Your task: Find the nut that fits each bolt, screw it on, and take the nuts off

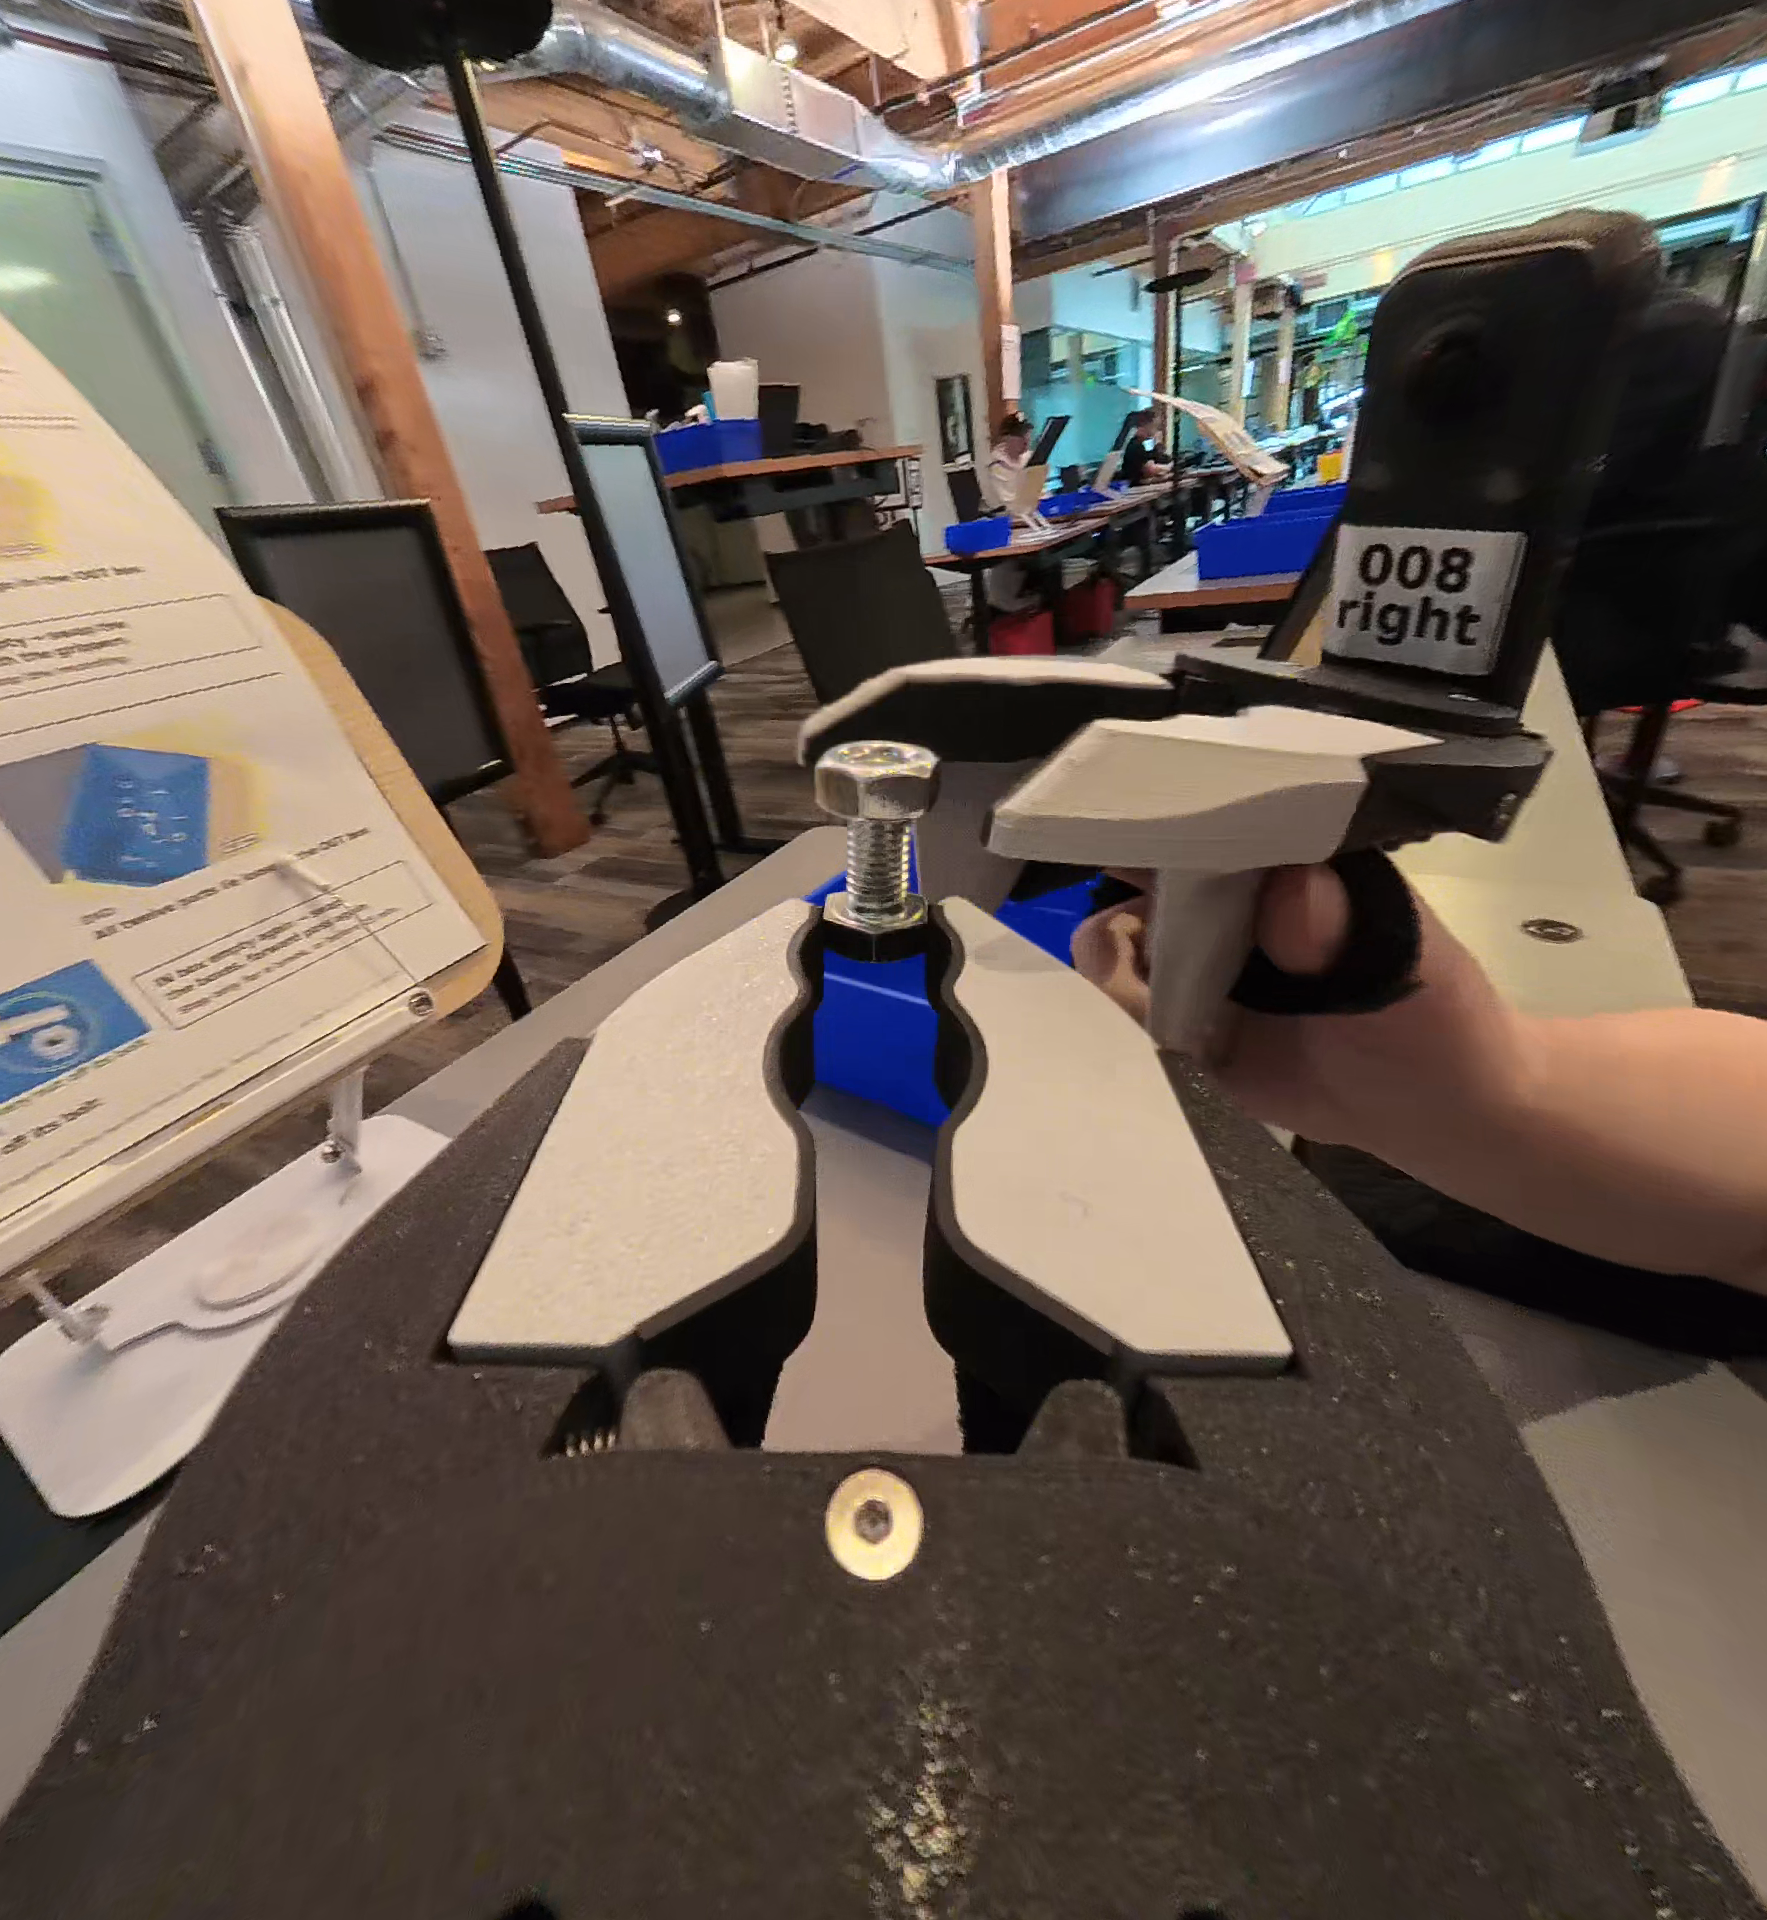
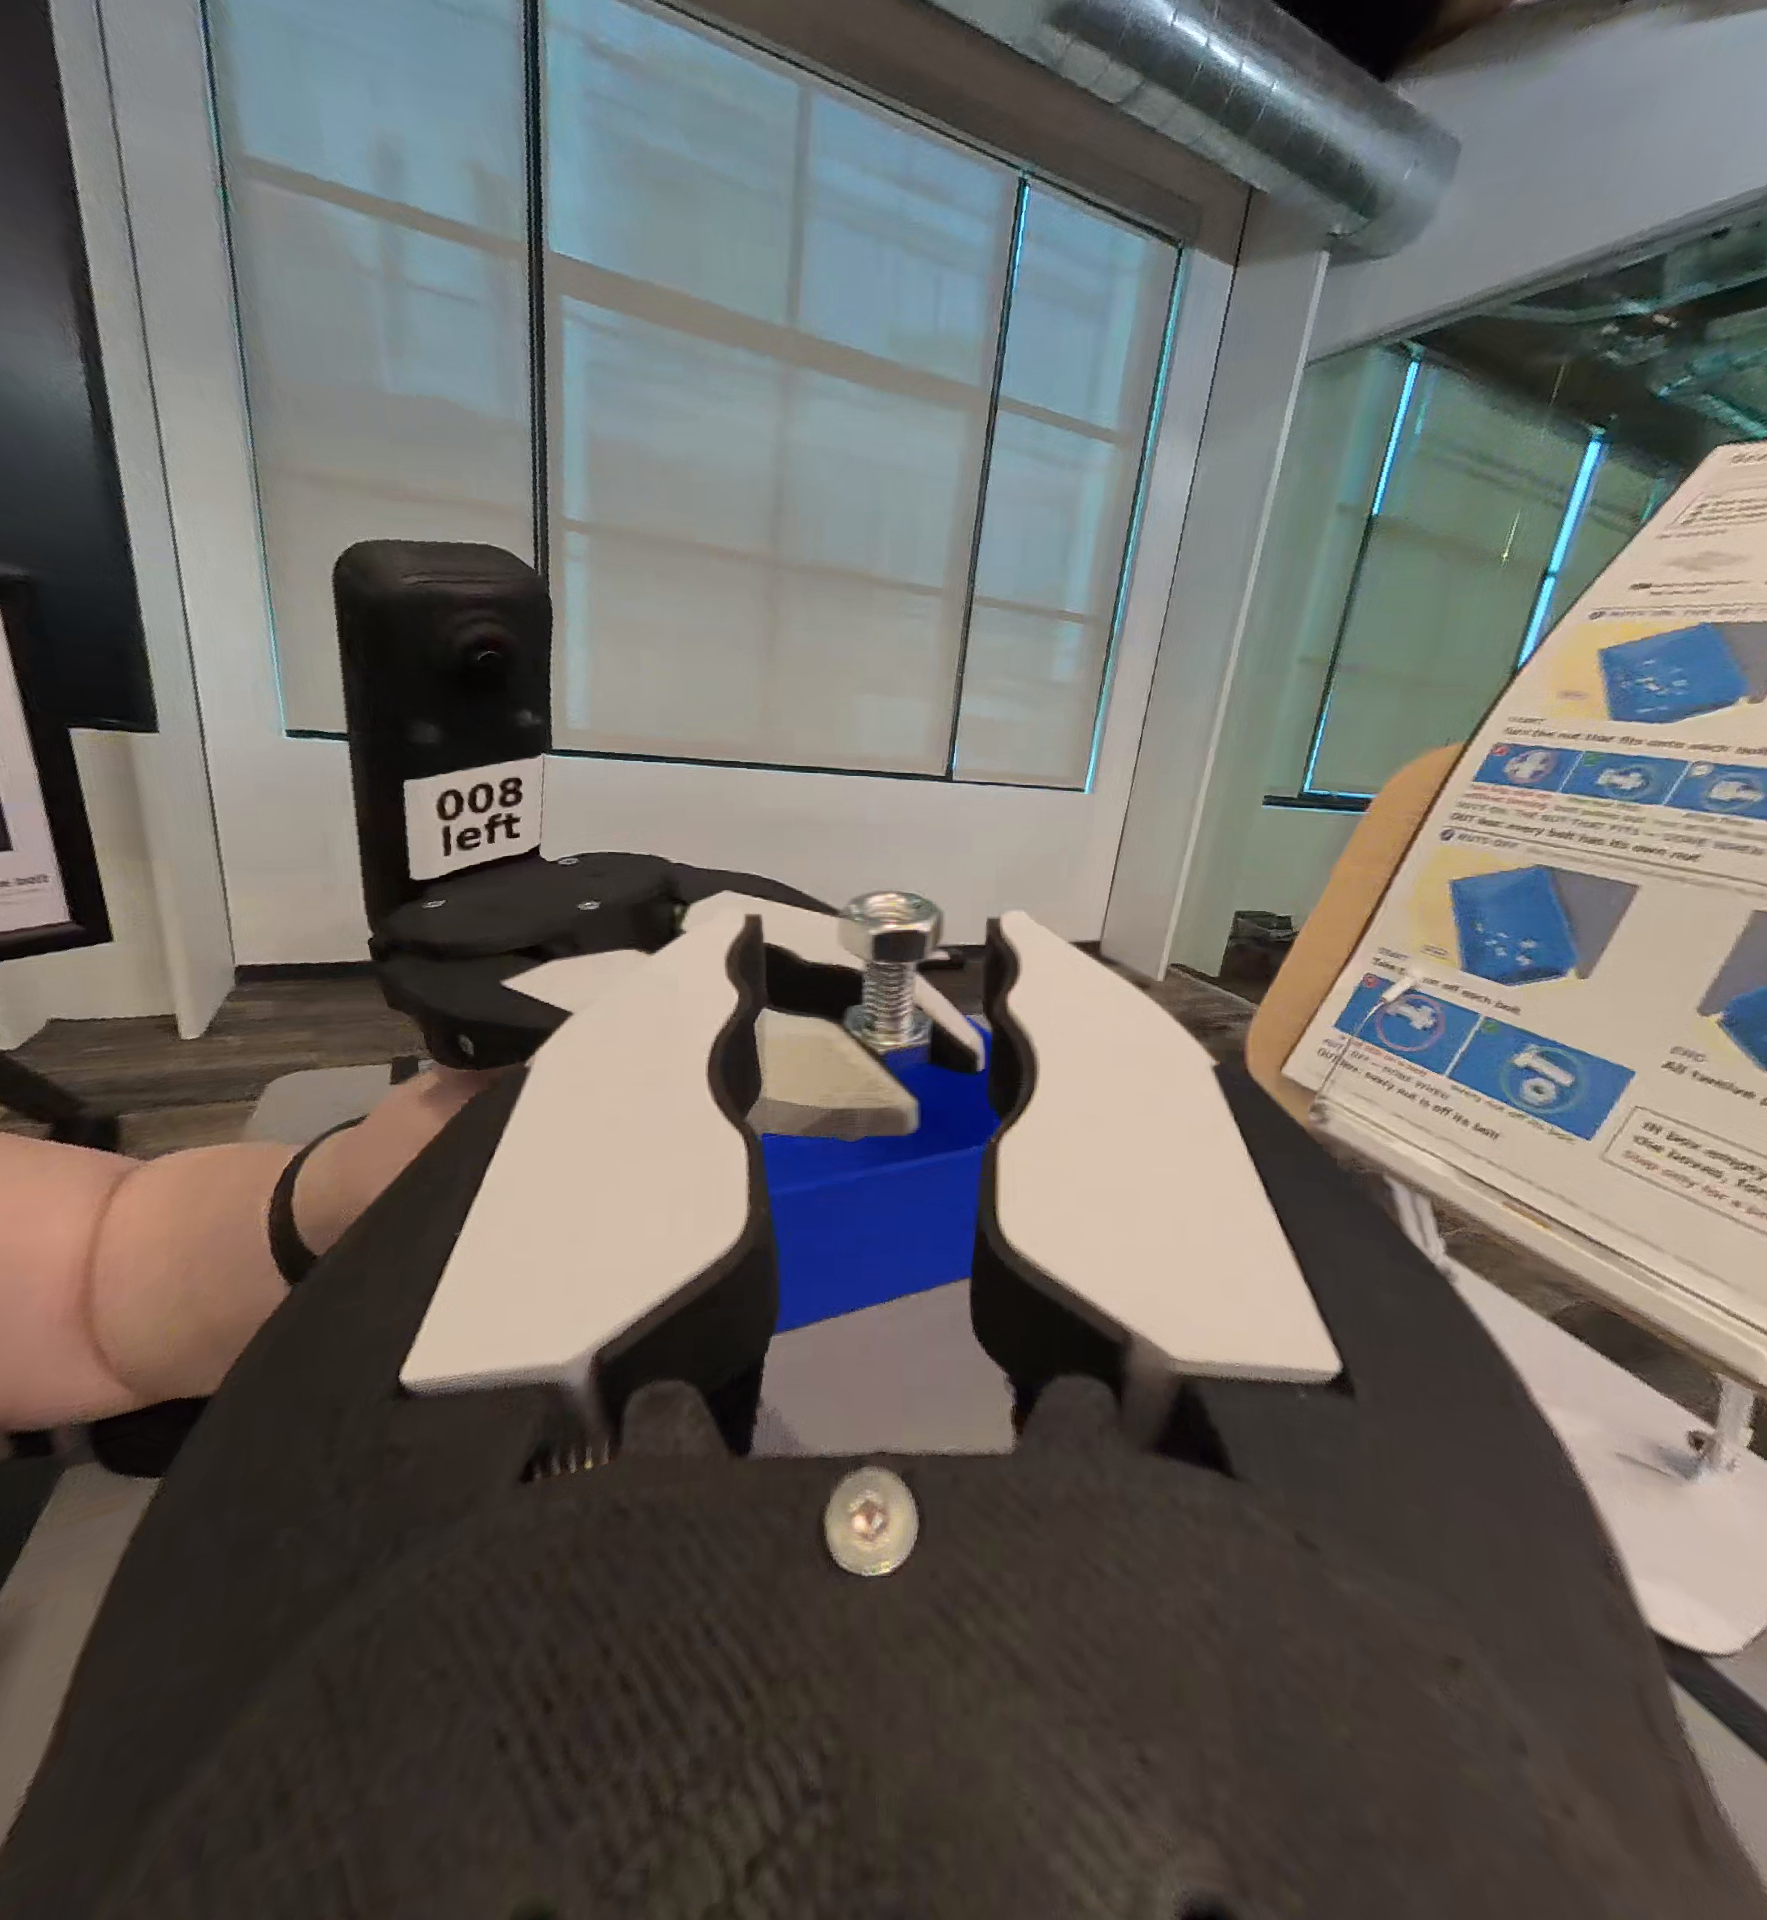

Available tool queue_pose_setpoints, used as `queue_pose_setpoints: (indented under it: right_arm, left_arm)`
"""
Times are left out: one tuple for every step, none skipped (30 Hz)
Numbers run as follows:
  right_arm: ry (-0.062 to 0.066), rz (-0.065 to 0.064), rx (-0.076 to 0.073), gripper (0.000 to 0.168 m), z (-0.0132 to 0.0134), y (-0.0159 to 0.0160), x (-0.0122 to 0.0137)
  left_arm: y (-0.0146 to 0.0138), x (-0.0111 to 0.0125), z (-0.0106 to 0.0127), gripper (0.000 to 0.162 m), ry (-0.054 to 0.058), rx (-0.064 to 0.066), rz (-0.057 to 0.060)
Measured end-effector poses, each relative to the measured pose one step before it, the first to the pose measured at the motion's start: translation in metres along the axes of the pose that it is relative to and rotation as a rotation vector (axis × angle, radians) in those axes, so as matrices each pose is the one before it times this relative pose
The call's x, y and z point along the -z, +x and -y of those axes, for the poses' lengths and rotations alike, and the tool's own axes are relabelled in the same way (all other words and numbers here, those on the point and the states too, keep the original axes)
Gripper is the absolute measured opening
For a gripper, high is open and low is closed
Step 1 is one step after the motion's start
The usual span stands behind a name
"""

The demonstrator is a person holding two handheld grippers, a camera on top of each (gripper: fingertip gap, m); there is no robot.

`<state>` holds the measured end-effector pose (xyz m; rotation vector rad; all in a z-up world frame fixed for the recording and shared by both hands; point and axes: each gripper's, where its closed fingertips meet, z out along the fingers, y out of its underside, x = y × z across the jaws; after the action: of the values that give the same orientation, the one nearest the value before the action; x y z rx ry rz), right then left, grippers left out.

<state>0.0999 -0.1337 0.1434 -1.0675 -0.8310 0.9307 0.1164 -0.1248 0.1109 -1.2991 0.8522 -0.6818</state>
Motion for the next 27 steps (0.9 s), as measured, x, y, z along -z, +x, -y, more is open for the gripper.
queue_pose_setpoints:
  right_arm:
    - [-0.011, 0.0005, -0.007, 0.04, -0.00214, -0.00214, -0.00126]
    - [-0.0115, -0.014, 0.0002, 0.04, -0.00167, 0.00043, -0.00075]
    - [-0.0023, -0.0153, 0.0019, 0.039, -0.0003, 0.00126, 0.00022]
    - [0.0085, -0.0104, -0.0033, 0.037, 0.00144, 0.00113, 0.00112]
    - [0.0126, -0.0034, -0.0084, 0.035, 0.00218, 0.00045, 0.0013]
    - [0.0062, -0.0008, -0.0101, 0.034, 0.00131, 0.00025, 0.00084]
    - [-0.0049, -0.0017, -0.0075, 0.034, -0.00038, 0.00047, 0.00003]
    - [-0.0126, 0.0009, -0.0031, 0.034, -0.00159, 0.00024, -0.00062]
    - [-0.0135, -0.001, -0.0023, 0.034, -0.00206, 0.00035, -0.00083]
    - [-0.0087, -0.0026, -0.0022, 0.034, -0.00146, 0.00049, -0.00057]
    - [-0.0048, -0.0025, -0.001, 0.034, -0.00089, 0.0005, -0.00027]
    - [-0.006, -0.0025, 0.0, 0.032, -0.00096, 0.00044, -0.00026]
    - [-0.0051, -0.0027, 0.0008, 0.03, -0.00078, 0.00025, -0.00021]
    - [-0.0005, -0.0001, 0.0016, 0.026, -0.00026, -0.00001, 0.00003]
    - [-0.0034, 0.0064, 0.0033, 0.02, -0.0005, -0.00086, -0.00007]
    - [-0.0086, 0.0059, 0.0053, 0.02, -0.00057, -0.00041, -0.00015]
    - [-0.0111, 0.0048, 0.0064, 0.02, -0.00029, 0.00004, 0.00005]
    - [-0.0108, 0.0085, 0.0063, 0.02, 0.00006, -0.00015, 0.00008]
    - [-0.0055, 0.0141, 0.0052, 0.02, 0.00055, -0.0007, 0.00042]
    - [0.0001, 0.0228, 0.0034, 0.02, 0.00122, -0.00141, 0.0006]
    - [0.0045, 0.0358, 0.0009, 0.02, 0.00169, -0.00252, 0.00072]
    - [0.0109, 0.0561, -0.007, 0.02, 0.00258, -0.00429, 0.00102]
    - [0.0161, 0.075, -0.0159, 0.02, 0.00353, -0.00617, 0.00155]
    - [0.0164, 0.0808, -0.0183, 0.02, 0.00339, -0.00654, 0.00182]
    - [0.0146, 0.0889, -0.0162, 0.019, 0.00289, -0.00756, 0.00208]
    - [0.0104, 0.0922, -0.0156, 0.019, 0.00176, -0.00849, 0.00228]
    - [0.0057, 0.0694, -0.0148, 0.019, 0.00038, -0.00585, 0.00213]
  left_arm:
    - [-0.00037, -0.00029, -0.0006, 0.018, -0.0003, -0.0051, 0.008]
    - [-0.00023, -0.00021, -0.00043, 0.018, 0.0001, -0.0008, 0.0049]
    - [0.00005, -0.00036, -0.00072, 0.018, -0.0054, 0.002, 0.0018]
    - [-0.00019, -0.00023, -0.00067, 0.018, -0.0049, 0.0002, 0.0018]
    - [-0.00056, -0.00012, -0.0004, 0.018, -0.0012, -0.003, 0.006]
    - [-0.00073, -0.0001, -0.00048, 0.018, -0.0022, -0.006, 0.0078]
    - [-0.00005, -0.00026, -0.00033, 0.018, -0.0011, -0.0054, 0.0033]
    - [0.00097, -0.00038, -0.00055, 0.018, -0.0038, -0.0012, -0.0046]
    - [0.00078, -0.00033, -0.00051, 0.018, -0.0018, 0.0009, -0.0036]
    - [0.00015, -0.00015, 0.00003, 0.018, 0.0014, -0.0006, 0.0009]
    - [0.0004, -0.00037, -0.00072, 0.018, -0.0057, -0.0022, -0.0021]
    - [0.00029, -0.00027, -0.00051, 0.018, -0.0043, -0.0029, -0.0008]
    - [-0.00018, -0.0001, -0.00005, 0.018, 0.0003, -0.0011, 0.0014]
    - [0.00038, -0.00004, -0.00025, 0.018, -0.0005, -0.0003, -0.0024]
    - [0.00075, -0.0003, -0.00048, 0.018, -0.0023, -0.0007, -0.0044]
    - [0.00036, -0.00017, -0.00037, 0.018, -0.0019, -0.0025, -0.0005]
    - [-0.00037, 0.0, -0.00007, 0.018, -0.0015, -0.0054, 0.0012]
    - [0.00008, 0.00014, 0.00006, 0.018, -0.0016, -0.0046, -0.0046]
    - [0.00099, 0.00036, 0.00081, 0.018, 0.0023, -0.0023, -0.0133]
    - [0.00151, 0.00047, 0.00133, 0.018, 0.0029, 0.0008, -0.0188]
    - [0.00243, 0.00078, 0.00161, 0.018, 0.0032, 0.0051, -0.0261]
    - [0.00467, 0.00091, 0.00243, 0.018, 0.0065, 0.0067, -0.0439]
    - [0.00689, 0.00146, 0.00365, 0.018, 0.0115, 0.0089, -0.0629]
    - [0.00715, 0.00159, 0.00346, 0.018, 0.0072, 0.0177, -0.0644]
    - [0.00866, 0.00108, 0.00265, 0.018, 0.0023, 0.0129, -0.0725]
    - [0.01014, 0.00041, 0.00106, 0.018, -0.005, 0.0063, -0.0775]
    - [0.00528, -0.00014, -0.00004, 0.018, -0.0104, 0.0049, -0.0339]
